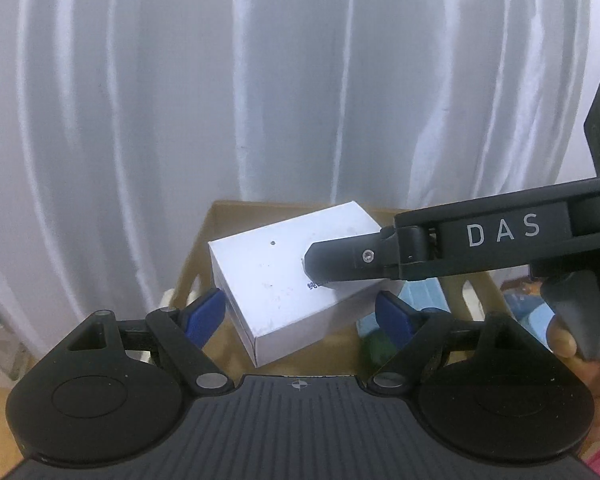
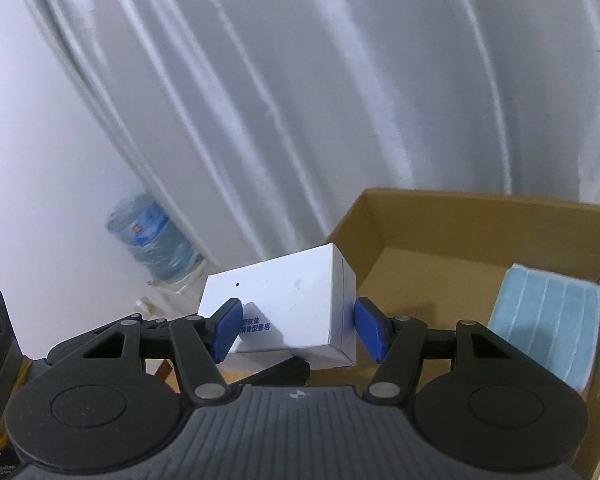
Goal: Organize objects
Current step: 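Lift the white box with the right tool and carry it over the cardboard box, then open the right tool to drop the white box into the cardboard box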
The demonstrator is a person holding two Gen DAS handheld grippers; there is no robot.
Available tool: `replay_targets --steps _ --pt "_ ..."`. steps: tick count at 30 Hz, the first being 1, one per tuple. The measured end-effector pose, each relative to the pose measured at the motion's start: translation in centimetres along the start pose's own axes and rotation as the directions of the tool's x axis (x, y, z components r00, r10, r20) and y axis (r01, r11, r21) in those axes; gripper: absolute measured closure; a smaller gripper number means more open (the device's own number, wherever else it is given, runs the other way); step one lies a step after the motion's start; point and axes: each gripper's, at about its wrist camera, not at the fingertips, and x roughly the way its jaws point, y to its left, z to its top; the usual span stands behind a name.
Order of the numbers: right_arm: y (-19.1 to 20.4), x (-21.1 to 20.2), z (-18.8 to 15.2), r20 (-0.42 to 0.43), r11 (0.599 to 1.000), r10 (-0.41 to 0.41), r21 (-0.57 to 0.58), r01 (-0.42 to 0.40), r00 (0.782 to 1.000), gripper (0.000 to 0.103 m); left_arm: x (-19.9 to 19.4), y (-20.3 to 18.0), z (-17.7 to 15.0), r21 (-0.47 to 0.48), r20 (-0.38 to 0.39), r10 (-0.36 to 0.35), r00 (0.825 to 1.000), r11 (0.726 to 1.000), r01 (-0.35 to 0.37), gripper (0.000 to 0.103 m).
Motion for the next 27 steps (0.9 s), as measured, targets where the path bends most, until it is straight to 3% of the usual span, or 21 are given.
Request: replay_targets --steps 9,18,27 --pt "-6.4 7.1 4.0 -0.118 0.993 -0.063 0.089 0.073 0.991 0.037 9.9 1.4 3.5 -0.056 -0.166 -0.076 0.983 0.996 0.068 0.021" --pt "-12.7 15.3 3.9 -0.271 0.970 -0.073 0.206 0.132 0.960 0.038 18.8 3.8 2.6 -0.120 -0.367 -0.102 0.925 0.991 0.061 0.021" --pt "-15.8 18.2 2.8 -0.331 0.953 -0.094 0.243 0.181 0.939 0.038 22.7 3.7 2.3 -0.130 -0.491 -0.104 0.865 0.990 0.045 0.026"
